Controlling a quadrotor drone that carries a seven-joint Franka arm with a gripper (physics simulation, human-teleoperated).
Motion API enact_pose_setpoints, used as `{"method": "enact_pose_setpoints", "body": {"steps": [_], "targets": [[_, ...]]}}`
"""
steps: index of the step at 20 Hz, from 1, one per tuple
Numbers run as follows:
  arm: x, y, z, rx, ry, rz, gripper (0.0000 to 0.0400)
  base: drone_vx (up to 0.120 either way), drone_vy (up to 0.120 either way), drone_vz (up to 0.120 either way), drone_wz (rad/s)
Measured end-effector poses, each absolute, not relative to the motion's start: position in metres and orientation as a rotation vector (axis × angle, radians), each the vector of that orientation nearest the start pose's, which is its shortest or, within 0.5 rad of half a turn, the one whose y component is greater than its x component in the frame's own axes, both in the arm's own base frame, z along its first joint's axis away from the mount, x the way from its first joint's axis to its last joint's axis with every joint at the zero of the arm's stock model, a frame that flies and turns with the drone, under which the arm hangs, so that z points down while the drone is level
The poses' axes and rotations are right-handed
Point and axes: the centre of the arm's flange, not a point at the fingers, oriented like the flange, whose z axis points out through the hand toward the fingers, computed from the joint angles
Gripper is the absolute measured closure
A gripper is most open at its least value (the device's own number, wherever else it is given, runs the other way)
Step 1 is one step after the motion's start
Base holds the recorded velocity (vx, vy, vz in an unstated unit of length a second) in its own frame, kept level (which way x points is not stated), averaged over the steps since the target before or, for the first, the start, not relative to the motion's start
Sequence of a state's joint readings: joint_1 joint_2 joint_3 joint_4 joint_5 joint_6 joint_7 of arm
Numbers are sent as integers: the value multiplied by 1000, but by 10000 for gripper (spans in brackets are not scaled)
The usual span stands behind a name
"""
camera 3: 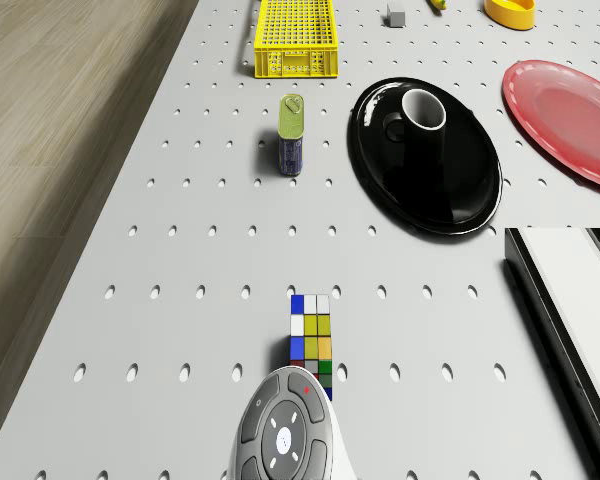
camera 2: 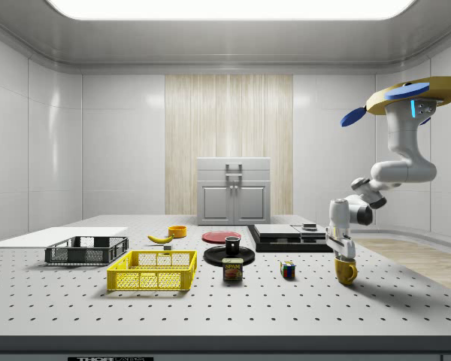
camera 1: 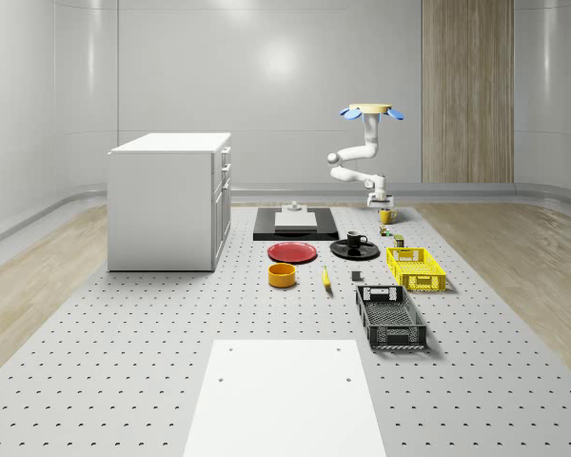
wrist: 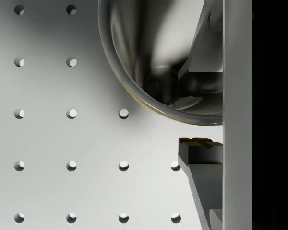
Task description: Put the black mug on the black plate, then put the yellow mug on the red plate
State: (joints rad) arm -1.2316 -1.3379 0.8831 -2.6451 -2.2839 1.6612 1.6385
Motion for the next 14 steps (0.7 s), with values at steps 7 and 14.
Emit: {"method": "enact_pose_setpoints", "body": {"steps": [7, 14], "targets": [[315, -10, 653, 0, -2, 786, 288, 0, 0, 0, 0], [315, -10, 634, 0, -2, 786, 290, 0, 0, 17, 0]]}}
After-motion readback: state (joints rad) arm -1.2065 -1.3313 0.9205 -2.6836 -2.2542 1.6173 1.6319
